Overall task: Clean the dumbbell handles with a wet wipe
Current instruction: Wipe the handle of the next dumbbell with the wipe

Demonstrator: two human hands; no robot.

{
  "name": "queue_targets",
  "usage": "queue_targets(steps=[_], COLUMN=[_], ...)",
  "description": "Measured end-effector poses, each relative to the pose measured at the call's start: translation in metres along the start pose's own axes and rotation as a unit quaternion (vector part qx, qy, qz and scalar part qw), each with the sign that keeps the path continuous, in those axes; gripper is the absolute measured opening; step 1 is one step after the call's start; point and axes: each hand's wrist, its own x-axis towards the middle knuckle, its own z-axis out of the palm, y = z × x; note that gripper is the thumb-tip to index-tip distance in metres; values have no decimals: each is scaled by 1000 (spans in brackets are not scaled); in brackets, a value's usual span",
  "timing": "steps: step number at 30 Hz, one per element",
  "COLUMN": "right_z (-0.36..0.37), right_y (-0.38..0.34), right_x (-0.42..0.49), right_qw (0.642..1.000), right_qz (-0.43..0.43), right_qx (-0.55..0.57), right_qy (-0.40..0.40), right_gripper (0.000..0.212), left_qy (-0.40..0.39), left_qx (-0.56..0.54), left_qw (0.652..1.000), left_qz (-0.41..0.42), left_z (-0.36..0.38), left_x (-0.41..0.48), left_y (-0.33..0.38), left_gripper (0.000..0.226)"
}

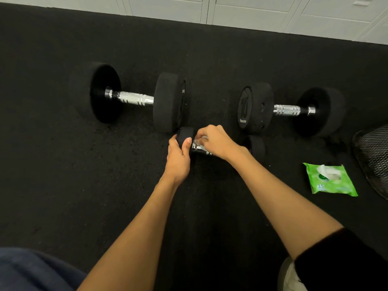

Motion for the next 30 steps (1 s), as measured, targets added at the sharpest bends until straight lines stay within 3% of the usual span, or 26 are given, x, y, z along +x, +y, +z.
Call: queue_targets(steps=[5,13,22,27,30], right_z=[-1,15,21,16,25], right_y=[13,-1,27,14,7], right_x=[-24,-2,-42,-20,-20], right_qw=[998,998,995,995,993], right_qz=[-44,30,-43,25,16], right_qx=[-34,-27,-35,-9,-51], right_qy=[7,52,87,101,105], right_gripper=[23,21,36,29,30], left_qy=[3,-5,-16,-16,-17], left_qx=[9,-4,1,13,7], left_qw=[1000,1000,1000,999,999], left_qz=[-1,-8,-23,-29,-31], left_z=[0,-2,-4,-4,-5], left_x=[1,2,8,11,13], left_y=[1,4,9,14,14], left_gripper=[64,64,67,67,66])
